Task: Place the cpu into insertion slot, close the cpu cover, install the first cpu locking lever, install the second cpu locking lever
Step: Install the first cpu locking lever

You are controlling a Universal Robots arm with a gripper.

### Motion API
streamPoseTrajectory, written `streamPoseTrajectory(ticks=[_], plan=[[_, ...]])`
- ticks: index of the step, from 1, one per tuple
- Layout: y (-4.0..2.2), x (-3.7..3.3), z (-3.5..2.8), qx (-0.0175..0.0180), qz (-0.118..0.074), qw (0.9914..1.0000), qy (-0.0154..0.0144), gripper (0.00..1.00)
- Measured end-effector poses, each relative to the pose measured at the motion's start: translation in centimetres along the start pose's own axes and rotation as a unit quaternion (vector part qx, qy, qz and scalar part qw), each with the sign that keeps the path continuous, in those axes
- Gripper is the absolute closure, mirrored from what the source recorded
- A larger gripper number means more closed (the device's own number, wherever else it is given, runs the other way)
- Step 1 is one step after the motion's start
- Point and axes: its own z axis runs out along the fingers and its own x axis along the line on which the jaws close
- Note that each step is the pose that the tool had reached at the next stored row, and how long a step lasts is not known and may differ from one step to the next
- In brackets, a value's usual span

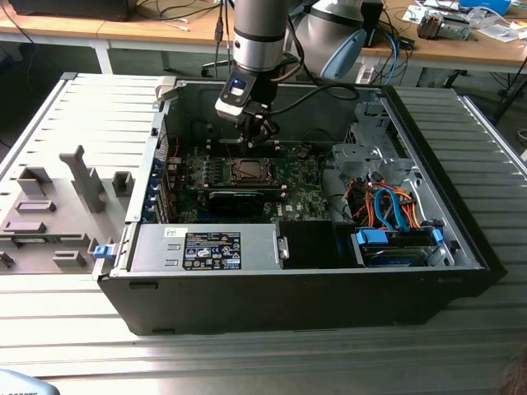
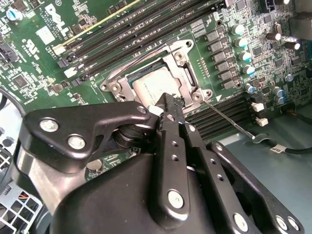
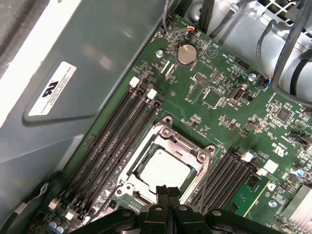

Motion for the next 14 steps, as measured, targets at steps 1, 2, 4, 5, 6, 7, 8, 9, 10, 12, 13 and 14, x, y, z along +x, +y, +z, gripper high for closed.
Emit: streamPoseTrajectory(ticks=[1, 2, 4, 5, 6, 7, 8, 9, 10, 12, 13, 14], plan=[[0.0, 0.0, 0.0, -0.0001, -0.002, 1.0, -0.0001, 0.89], [0.0, 0.0, 0.0, -0.0001, -0.005, 0.99999, -0.0003, 0.89], [0.0, 0.0, 0.0, -0.0002, -0.008, 0.99996, -0.0005, 0.89], [0.0, 0.0, 0.0, -0.0002, -0.01, 0.99995, -0.0005, 0.89], [0.0, 0.0, 0.0, -0.0003, -0.011, 0.99994, -0.0006, 0.89], [0.0, 0.0, 0.0, -0.0003, -0.012, 0.99993, -0.0007, 0.89], [0.0, 0.0, 0.0, -0.0003, -0.013, 0.99991, -0.0007, 0.89], [0.0, 0.0, 0.0, -0.0003, -0.014, 0.9999, -0.0008, 0.89], [0.0, 0.0, 0.0, -0.0004, -0.015, 0.99988, -0.0008, 0.89], [0.0, 0.0, 0.0, -0.0004, -0.019, 0.99982, -0.001, 0.89], [0.0, 0.0, 0.0, -0.0005, -0.021, 0.99978, -0.0012, 0.89], [0.0, 0.0, 0.0, -0.0005, -0.022, 0.99975, -0.0012, 0.89]])
